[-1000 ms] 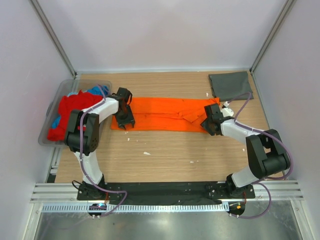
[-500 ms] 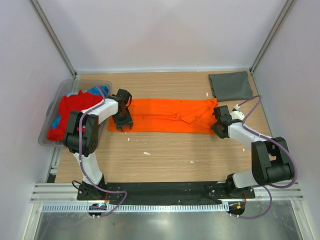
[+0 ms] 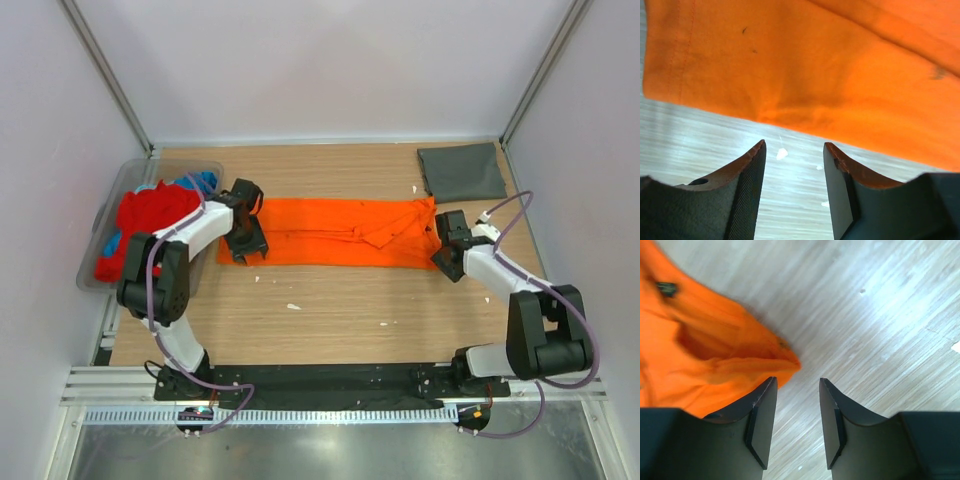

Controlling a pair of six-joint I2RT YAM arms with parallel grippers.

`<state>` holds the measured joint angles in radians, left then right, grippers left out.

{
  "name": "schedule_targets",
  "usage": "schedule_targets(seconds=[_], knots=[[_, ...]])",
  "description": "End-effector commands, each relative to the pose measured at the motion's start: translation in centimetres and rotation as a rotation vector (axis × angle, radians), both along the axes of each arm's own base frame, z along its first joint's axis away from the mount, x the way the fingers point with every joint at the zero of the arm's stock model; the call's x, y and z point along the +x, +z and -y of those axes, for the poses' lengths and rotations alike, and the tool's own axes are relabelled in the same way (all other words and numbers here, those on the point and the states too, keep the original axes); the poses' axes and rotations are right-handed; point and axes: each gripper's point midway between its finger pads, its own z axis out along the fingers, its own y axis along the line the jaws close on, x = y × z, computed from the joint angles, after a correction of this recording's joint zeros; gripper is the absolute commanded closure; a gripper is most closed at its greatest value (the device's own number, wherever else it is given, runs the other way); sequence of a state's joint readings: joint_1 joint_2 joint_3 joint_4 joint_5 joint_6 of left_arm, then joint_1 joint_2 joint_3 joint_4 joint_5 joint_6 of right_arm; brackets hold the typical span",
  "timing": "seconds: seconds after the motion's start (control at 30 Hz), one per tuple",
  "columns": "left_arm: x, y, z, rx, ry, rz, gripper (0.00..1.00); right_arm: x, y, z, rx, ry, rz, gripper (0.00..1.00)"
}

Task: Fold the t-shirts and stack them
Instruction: Fold the tshirt

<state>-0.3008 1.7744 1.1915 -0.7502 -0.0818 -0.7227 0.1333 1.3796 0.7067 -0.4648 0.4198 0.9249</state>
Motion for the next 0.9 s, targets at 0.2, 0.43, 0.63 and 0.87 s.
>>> schedule_targets(seconds=[0.2, 0.43, 0.63, 0.87], knots=[[3.5, 10.8, 3.4, -0.193, -0.131, 0.291, 0.48, 4.5, 9.1, -5.2, 0.137, 0.099, 0.321, 0.51], [2.7, 12.7, 3.9, -0.226, -0.233, 0.365, 0.48, 7.3, 8.2, -12.3, 0.292, 0.108, 0.379, 0.47], [1.6, 11.2, 3.9, -0.238, -0.254, 0.349, 0.47, 9.5, 6.2, -14.0, 0.341, 0.070, 0.391, 0.46], [1.2, 10.6, 4.6, -0.284, -0.270, 0.332, 0.47, 11.0, 4.7, -15.7, 0.393, 0.051, 0.361, 0.46]])
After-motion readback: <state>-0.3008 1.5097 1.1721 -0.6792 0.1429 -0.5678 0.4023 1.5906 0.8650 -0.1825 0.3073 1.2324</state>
